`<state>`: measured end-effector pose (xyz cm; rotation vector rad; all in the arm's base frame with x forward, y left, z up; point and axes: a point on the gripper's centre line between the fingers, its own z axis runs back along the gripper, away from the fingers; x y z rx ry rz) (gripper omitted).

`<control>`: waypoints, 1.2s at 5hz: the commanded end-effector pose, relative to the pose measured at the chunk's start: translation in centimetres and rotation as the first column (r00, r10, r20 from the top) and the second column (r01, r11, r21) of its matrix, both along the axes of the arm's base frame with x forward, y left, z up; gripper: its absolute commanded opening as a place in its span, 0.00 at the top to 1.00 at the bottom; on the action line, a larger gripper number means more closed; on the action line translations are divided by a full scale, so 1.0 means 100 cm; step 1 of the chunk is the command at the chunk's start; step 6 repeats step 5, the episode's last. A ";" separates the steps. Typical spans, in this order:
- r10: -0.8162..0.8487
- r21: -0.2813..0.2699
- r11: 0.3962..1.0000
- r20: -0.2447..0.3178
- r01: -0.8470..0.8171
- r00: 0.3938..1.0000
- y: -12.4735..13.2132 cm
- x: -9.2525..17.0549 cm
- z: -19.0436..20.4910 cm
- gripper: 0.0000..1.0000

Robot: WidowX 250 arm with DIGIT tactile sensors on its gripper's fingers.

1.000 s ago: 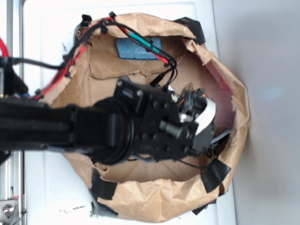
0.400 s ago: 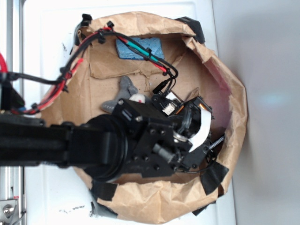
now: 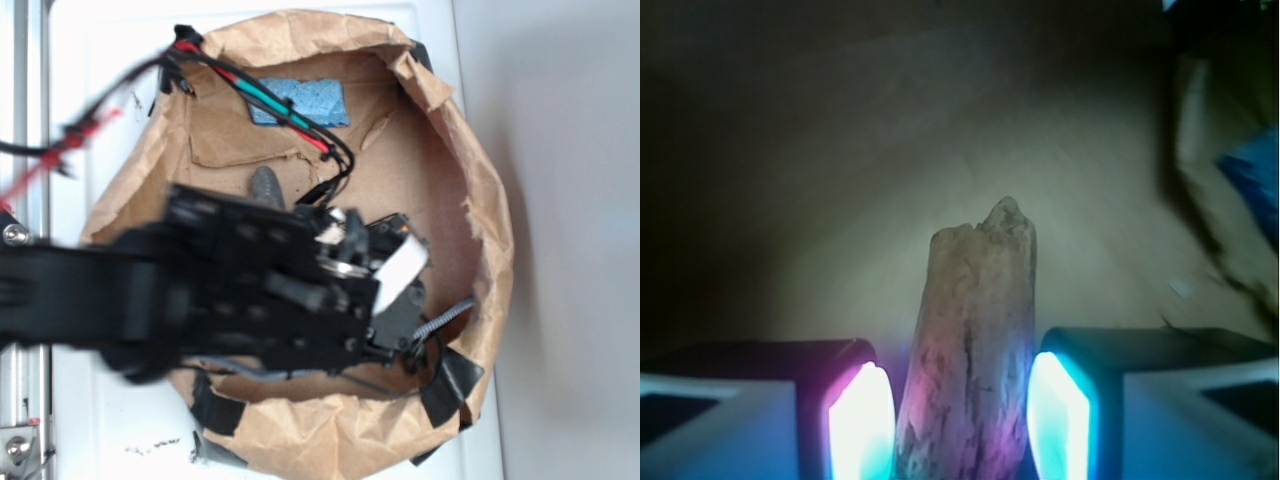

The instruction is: Grab the wood chip.

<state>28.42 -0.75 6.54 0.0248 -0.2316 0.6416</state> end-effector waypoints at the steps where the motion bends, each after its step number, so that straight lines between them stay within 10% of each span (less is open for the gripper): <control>1: -0.089 0.072 0.993 -0.068 0.094 0.994 0.013 -0.015 0.070 1.00; 6: -0.188 -0.069 0.981 -0.076 0.183 0.979 0.055 -0.040 0.110 1.00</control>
